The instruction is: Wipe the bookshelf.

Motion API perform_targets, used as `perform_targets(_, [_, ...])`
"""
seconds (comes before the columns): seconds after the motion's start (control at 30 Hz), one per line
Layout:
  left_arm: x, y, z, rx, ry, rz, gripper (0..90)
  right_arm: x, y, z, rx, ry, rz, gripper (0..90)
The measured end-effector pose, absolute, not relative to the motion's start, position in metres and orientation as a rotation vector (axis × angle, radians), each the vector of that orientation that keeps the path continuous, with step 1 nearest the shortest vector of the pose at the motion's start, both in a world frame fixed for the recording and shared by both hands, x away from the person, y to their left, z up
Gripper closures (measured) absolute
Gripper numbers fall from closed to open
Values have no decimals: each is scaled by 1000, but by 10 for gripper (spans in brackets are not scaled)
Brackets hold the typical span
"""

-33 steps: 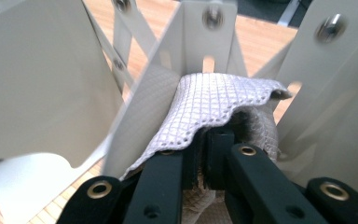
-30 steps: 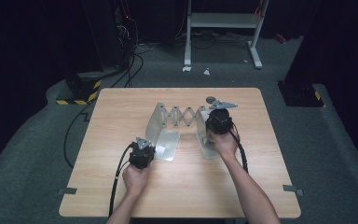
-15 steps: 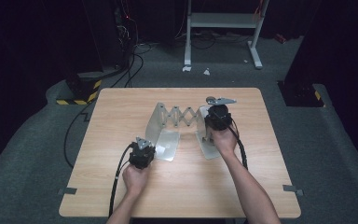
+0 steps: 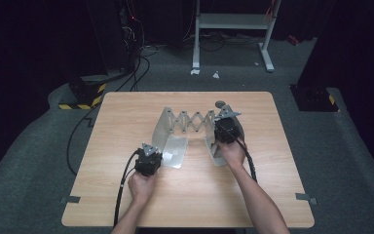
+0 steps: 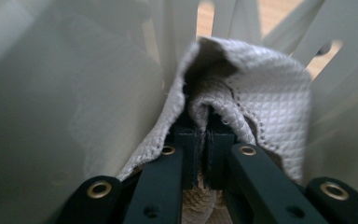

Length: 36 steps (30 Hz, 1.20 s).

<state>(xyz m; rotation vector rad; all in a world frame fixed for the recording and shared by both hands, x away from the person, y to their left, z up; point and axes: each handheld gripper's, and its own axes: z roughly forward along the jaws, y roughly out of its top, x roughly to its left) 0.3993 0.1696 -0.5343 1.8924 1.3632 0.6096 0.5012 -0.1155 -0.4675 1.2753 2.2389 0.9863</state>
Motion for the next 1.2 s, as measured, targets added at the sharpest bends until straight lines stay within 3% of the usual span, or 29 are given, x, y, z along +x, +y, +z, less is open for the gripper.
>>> perform_targets(0.27, [399, 170, -534, 1892, 1363, 610, 862, 503, -115, -494, 1304, 2293, 929, 865])
perform_targets(0.8, [399, 170, -534, 1891, 1365, 605, 862, 508, -121, -512, 1335, 2322, 849, 863])
perform_targets(1.0, [399, 170, -534, 1892, 1364, 605, 862, 505, -123, -505, 1332, 2316, 887, 865])
perform_targets(1.2, [399, 170, -534, 1892, 1364, 605, 862, 495, -124, -474, 1256, 2279, 1011, 866])
